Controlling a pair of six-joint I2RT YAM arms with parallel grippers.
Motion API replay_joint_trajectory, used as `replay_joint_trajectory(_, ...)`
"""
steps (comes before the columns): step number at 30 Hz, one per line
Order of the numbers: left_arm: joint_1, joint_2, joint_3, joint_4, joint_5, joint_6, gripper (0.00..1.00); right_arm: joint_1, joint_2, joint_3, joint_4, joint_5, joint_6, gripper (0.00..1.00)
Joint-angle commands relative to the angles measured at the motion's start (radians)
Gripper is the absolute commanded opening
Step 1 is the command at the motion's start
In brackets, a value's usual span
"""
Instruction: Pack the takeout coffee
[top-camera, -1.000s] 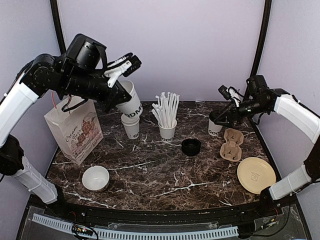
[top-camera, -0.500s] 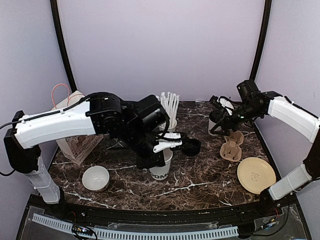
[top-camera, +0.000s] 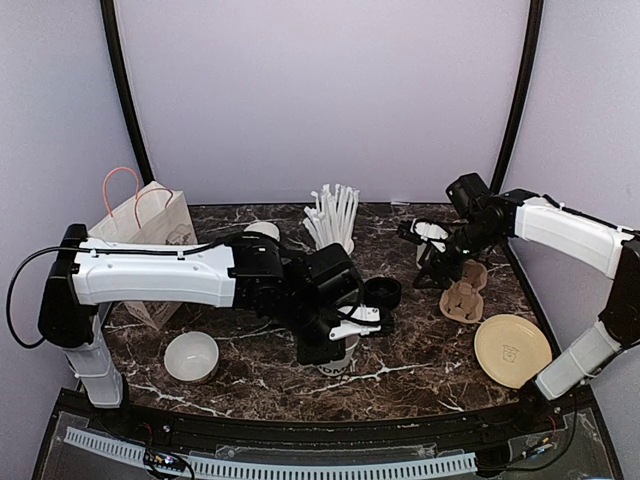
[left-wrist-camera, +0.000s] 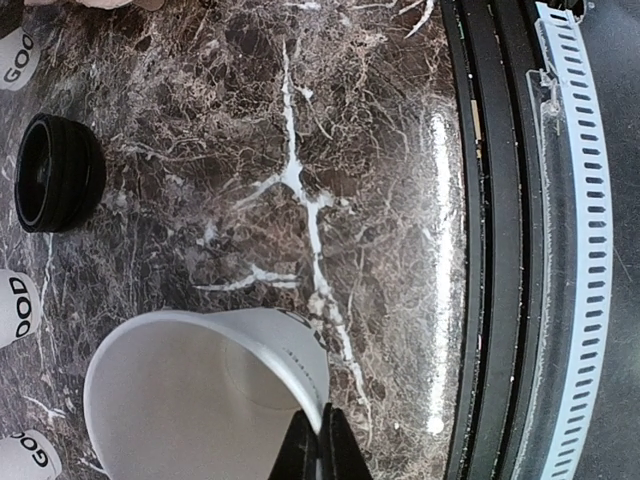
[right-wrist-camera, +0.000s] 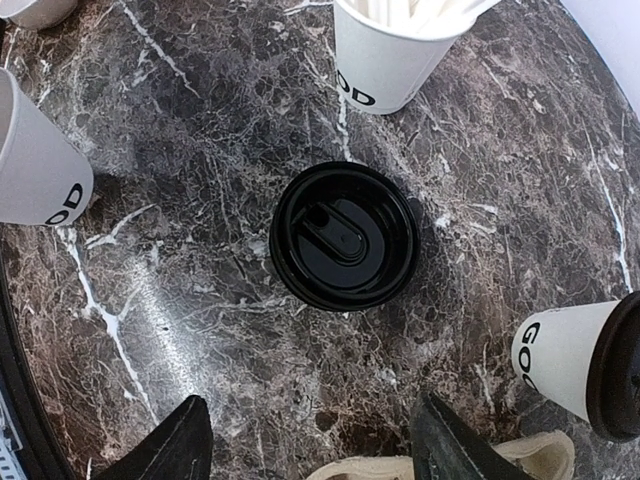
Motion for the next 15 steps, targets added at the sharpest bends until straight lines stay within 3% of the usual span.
replay_joint_trajectory(1, -0.007, -0.012, -0.06, 0.072, -0.045, 0.022, 0.03, 0.016, 0.023, 0.025, 0.002, 0.017, -0.007, 0.67)
replay_joint_trajectory(9, -0.017, -0.047, -0.084, 0.067, -0.061, 0.032, 0.32, 0.021, 0.063, 0.081, -0.024, -0.004, 0.001, 0.67)
replay_joint_trajectory(15, -0.017, -0.156, -0.074, 0.075, -0.045, 0.023, 0.48, 0.03, 0.065, 0.123, -0.145, -0.044, -0.23, 0.65)
